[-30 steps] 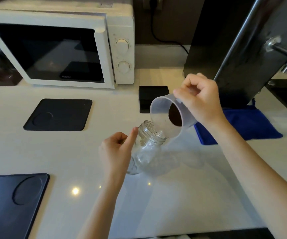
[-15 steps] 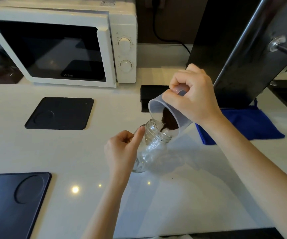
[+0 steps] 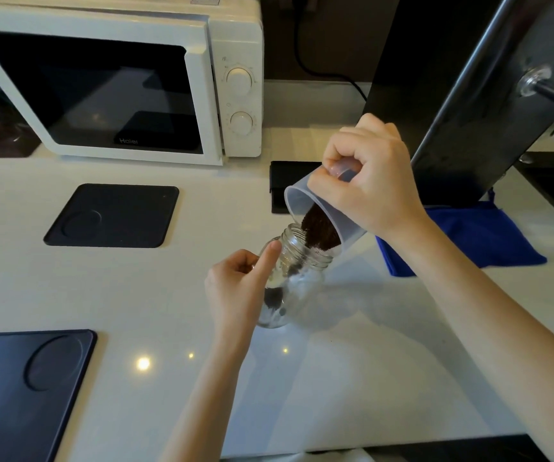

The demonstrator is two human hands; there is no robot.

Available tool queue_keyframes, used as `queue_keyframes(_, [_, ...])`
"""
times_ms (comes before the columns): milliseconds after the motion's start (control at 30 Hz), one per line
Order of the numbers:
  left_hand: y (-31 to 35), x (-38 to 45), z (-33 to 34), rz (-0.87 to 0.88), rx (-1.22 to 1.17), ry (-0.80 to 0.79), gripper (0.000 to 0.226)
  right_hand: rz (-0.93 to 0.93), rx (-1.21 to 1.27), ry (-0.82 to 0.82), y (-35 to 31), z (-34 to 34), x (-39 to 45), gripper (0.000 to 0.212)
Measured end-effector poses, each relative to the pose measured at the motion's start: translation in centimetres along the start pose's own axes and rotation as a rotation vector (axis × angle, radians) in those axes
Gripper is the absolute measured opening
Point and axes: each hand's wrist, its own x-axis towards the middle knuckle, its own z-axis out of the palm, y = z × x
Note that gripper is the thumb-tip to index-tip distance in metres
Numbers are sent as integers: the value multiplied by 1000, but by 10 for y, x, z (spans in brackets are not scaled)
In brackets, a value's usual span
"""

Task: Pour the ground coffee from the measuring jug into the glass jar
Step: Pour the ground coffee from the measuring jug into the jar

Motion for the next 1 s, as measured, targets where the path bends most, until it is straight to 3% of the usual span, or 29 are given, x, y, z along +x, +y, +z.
queue_keyframes(1000, [1,-2,2,-60,-107,-32,49,-67,-63,-17,-4,-1,7,22])
